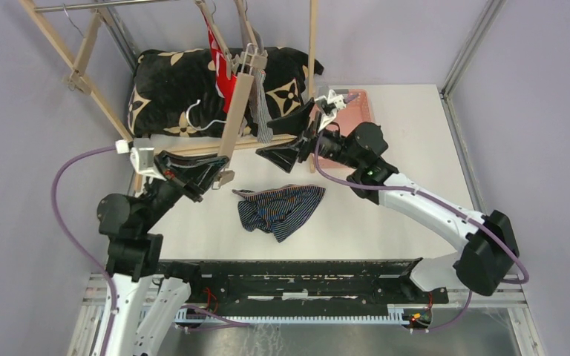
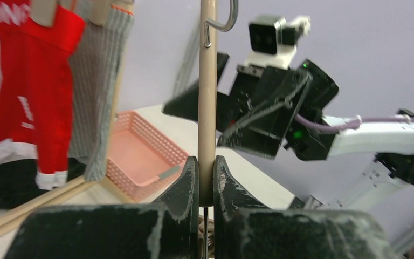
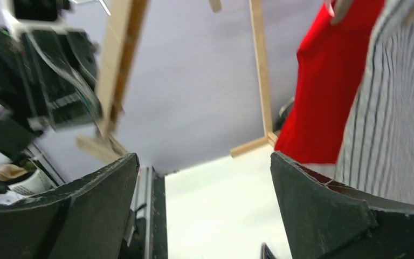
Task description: Remove the underwear clipped to the hanger
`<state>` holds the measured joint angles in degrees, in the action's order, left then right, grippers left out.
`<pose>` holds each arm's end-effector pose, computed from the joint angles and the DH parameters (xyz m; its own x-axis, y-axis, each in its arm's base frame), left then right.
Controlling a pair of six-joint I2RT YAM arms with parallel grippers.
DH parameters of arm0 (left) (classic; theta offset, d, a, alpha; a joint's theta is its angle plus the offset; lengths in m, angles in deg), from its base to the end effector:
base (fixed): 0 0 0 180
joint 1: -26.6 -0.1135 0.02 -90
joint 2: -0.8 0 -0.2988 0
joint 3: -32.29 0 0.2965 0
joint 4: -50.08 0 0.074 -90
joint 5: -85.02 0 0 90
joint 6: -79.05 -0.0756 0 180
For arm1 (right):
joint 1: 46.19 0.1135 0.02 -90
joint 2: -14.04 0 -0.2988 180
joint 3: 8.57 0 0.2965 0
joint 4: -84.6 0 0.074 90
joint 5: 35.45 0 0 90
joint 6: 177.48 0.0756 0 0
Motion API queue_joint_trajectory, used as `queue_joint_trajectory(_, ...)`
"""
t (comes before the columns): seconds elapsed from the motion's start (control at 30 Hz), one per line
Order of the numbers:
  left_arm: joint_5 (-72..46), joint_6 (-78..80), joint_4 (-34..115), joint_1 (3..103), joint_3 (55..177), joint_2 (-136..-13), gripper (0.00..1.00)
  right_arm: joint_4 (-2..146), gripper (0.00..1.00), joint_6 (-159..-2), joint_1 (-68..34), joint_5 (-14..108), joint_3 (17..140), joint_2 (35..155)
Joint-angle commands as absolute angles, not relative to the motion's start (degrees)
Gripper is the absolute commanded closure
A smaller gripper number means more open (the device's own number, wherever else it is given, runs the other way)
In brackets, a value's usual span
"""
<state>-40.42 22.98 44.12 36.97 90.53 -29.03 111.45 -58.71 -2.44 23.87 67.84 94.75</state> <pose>0.1366 -0.0696 0.4550 -0.0644 -0.4505 -0.8904 0.7687 0.5465 -0.3322 0.2593 0.3016 0.4395 -0.2072 0.3746 -0.9037 -0.9530 0.1313 0.2730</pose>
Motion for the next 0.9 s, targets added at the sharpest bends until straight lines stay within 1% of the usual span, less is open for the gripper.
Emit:
queue_joint_trajectory(0.0,-31.55,13.78,25.21,36.93,98.75,-25.51,0.97,101.40,0.00,-69.13,-1.84,31.76,63.14,87.50)
queue_joint_trajectory(0.07,-27.16,11.88,19.10,36.98,101.86,-24.26,0.97,94.89,0.00,-72.95,-0.58,37.19,60.88,85.12)
queue_joint_trajectory(0.13,-18.77,10.06,12.53,36.95,104.93,-23.51,0.97,88.09,0.00,-76.22,1.87,43.29,58.94,84.34)
queue_joint_trajectory(0.23,-8.87,7.37,2.10,36.90,109.49,-24.46,0.97,78.81,0.00,-79.97,7.32,51.93,58.54,86.45)
queue_joint_trajectory(0.33,-4.21,6.10,-5.39,36.88,112.88,-26.33,0.97,75.15,0.00,-83.03,13.84,62.54,58.00,90.42)
queue_joint_trajectory(0.4,-3.61,5.46,-8.06,36.90,113.21,-27.25,0.97,72.53,0.00,-83.57,15.43,67.26,59.01,93.82)
queue_joint_trajectory(0.53,-2.00,3.29,-11.05,36.94,111.77,-31.00,0.97,71.39,0.00,-80.71,15.60,66.38,59.23,100.85)
queue_joint_trajectory(0.7,-0.80,1.14,-9.27,36.88,109.71,-36.32,0.97,71.52,0.00,-77.98,15.53,63.86,60.24,108.78)
queue_joint_trajectory(0.83,-2.83,-1.61,-6.97,36.93,112.00,-40.61,0.97,71.79,0.00,-77.95,15.54,63.53,62.05,114.49)
queue_joint_trajectory(0.87,-3.42,-3.39,-7.01,36.88,114.39,-43.02,0.97,70.92,0.00,-78.08,15.46,63.55,63.41,117.86)
